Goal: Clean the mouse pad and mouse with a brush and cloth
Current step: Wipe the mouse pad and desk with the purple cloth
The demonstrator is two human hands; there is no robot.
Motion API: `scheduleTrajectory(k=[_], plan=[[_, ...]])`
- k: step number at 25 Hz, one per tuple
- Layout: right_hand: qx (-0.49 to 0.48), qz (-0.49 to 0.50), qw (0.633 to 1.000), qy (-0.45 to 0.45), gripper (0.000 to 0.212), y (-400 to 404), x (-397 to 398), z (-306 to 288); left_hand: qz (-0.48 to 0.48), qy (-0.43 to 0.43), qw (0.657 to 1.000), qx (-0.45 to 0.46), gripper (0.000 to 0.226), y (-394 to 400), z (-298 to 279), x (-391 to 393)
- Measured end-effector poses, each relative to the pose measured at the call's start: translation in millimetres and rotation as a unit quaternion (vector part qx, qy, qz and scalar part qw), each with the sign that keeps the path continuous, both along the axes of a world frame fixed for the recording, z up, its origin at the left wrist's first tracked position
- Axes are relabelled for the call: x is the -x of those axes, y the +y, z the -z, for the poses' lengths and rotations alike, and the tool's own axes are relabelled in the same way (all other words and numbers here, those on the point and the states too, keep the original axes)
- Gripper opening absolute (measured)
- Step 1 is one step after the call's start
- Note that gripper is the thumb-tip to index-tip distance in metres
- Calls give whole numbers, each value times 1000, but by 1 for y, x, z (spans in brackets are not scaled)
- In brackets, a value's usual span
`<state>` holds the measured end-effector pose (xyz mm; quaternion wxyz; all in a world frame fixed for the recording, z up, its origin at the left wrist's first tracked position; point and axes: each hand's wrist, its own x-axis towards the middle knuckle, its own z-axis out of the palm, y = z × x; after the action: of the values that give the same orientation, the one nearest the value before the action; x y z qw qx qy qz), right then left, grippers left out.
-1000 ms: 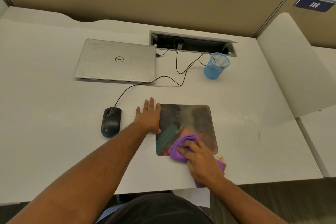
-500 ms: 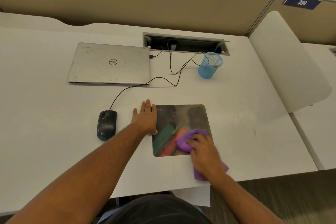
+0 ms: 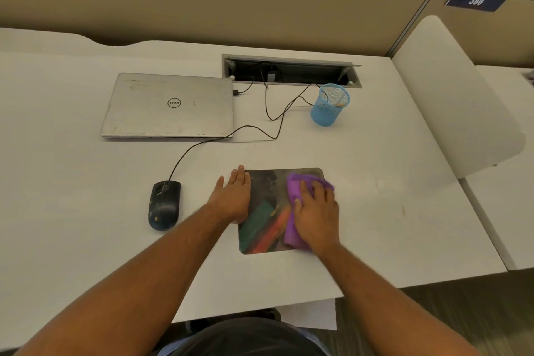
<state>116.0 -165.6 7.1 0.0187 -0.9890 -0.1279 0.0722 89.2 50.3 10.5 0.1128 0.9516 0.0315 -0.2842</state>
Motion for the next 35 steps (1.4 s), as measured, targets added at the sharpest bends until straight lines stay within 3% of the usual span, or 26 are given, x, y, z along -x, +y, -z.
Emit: scheduleTrajectory(k=[3,7,9,11,13,16,20,22,27,29,35], plan=[[-8,22,1000,10,62,9,-4,1,3,6,1000,-2,104,-1,-2,-2],[-56,-138,988,44,65,53,62,21,9,23,1000,14,120,3,2,-2],[-62,-168,982,65,65,49,47,23,18,24,1000,1,138,2,7,3],[-71,-123,989,32,61,31,10,22,18,25,1000,-3,146,1,10,4],[-62,-17,998,28,59,10,-24,16,12,16,1000,-4,148,2,13,6],[-85,96,991,26,62,15,-32,13,10,16,1000,-2,148,3,12,5],[-69,-99,992,47,74,66,24,26,5,9,1000,-3,147,1,14,5],[-61,-135,987,65,78,70,21,26,3,6,1000,-2,147,2,15,5],[-82,100,990,48,65,29,-44,6,6,11,1000,-4,149,5,13,8],[-81,136,986,41,65,29,-50,3,5,10,1000,-1,149,4,12,8],[-45,-88,994,48,86,67,38,28,3,10,1000,-4,148,2,11,6]])
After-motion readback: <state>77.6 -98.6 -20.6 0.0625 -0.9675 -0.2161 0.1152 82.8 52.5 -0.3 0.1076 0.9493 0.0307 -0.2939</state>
